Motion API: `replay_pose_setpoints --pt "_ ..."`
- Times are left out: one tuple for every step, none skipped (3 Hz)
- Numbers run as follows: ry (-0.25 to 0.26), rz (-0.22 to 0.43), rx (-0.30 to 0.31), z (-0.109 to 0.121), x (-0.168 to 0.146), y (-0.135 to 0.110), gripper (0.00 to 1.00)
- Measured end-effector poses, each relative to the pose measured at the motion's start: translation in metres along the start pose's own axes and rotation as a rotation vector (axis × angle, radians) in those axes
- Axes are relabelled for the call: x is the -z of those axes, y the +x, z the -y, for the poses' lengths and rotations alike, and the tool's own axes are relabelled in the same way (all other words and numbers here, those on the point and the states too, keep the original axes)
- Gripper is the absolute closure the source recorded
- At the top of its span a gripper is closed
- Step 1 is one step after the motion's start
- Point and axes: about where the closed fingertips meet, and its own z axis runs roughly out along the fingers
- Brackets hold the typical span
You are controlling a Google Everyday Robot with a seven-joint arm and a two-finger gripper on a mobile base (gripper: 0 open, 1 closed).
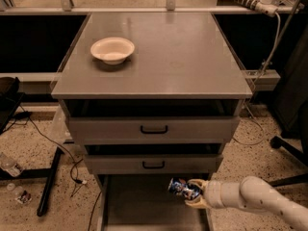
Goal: Pick pepsi can from bottom drawer and place on counter
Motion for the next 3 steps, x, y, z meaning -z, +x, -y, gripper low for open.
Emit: replay_pose_setpoints --pt "-0.010 -0.040 0.044 0.035 0.065 -0.050 1.00" --pt "-0.010 -0.040 0.044 0.034 0.065 -0.050 1.00" --pt "0.012 -0.068 0.095 0.035 0.095 -0.069 1.00"
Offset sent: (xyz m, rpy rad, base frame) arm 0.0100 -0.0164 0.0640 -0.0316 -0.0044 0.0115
